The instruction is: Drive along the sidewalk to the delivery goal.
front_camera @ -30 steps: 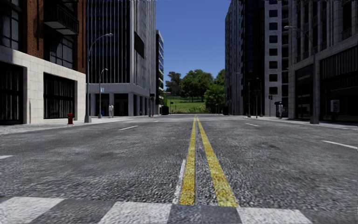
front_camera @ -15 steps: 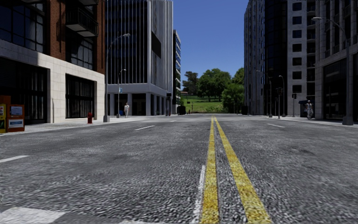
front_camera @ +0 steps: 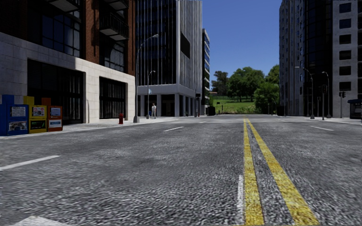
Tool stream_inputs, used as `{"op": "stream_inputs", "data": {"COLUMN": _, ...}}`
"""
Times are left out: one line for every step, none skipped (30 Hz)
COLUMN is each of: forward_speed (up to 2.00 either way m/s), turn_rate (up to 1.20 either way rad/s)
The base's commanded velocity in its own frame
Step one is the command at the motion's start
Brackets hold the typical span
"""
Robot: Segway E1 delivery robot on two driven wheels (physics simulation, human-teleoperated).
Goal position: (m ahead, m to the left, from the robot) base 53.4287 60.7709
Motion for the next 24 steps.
{"op": "stream_inputs", "data": {"forward_speed": 0.77, "turn_rate": 1.01}}
{"op": "stream_inputs", "data": {"forward_speed": 0.77, "turn_rate": 1.01}}
{"op": "stream_inputs", "data": {"forward_speed": 0.77, "turn_rate": 1.01}}
{"op": "stream_inputs", "data": {"forward_speed": 0.77, "turn_rate": 1.01}}
{"op": "stream_inputs", "data": {"forward_speed": 0.8, "turn_rate": 1.01}}
{"op": "stream_inputs", "data": {"forward_speed": 0.8, "turn_rate": 1.01}}
{"op": "stream_inputs", "data": {"forward_speed": 0.82, "turn_rate": 1.03}}
{"op": "stream_inputs", "data": {"forward_speed": 0.83, "turn_rate": 1.04}}
{"op": "stream_inputs", "data": {"forward_speed": 0.84, "turn_rate": 1.05}}
{"op": "stream_inputs", "data": {"forward_speed": 0.84, "turn_rate": 1.05}}
{"op": "stream_inputs", "data": {"forward_speed": 0.86, "turn_rate": 1.05}}
{"op": "stream_inputs", "data": {"forward_speed": 0.87, "turn_rate": 1.05}}
{"op": "stream_inputs", "data": {"forward_speed": 0.87, "turn_rate": 1.05}}
{"op": "stream_inputs", "data": {"forward_speed": 0.87, "turn_rate": 1.06}}
{"op": "stream_inputs", "data": {"forward_speed": 0.88, "turn_rate": 1.07}}
{"op": "stream_inputs", "data": {"forward_speed": 0.88, "turn_rate": 1.09}}
{"op": "stream_inputs", "data": {"forward_speed": 0.88, "turn_rate": 1.09}}
{"op": "stream_inputs", "data": {"forward_speed": 0.89, "turn_rate": 1.1}}
{"op": "stream_inputs", "data": {"forward_speed": 0.89, "turn_rate": 1.1}}
{"op": "stream_inputs", "data": {"forward_speed": 0.9, "turn_rate": 1.1}}
{"op": "stream_inputs", "data": {"forward_speed": 0.9, "turn_rate": 1.1}}
{"op": "stream_inputs", "data": {"forward_speed": 0.91, "turn_rate": 1.1}}
{"op": "stream_inputs", "data": {"forward_speed": 0.91, "turn_rate": 1.11}}
{"op": "stream_inputs", "data": {"forward_speed": 0.92, "turn_rate": 1.13}}
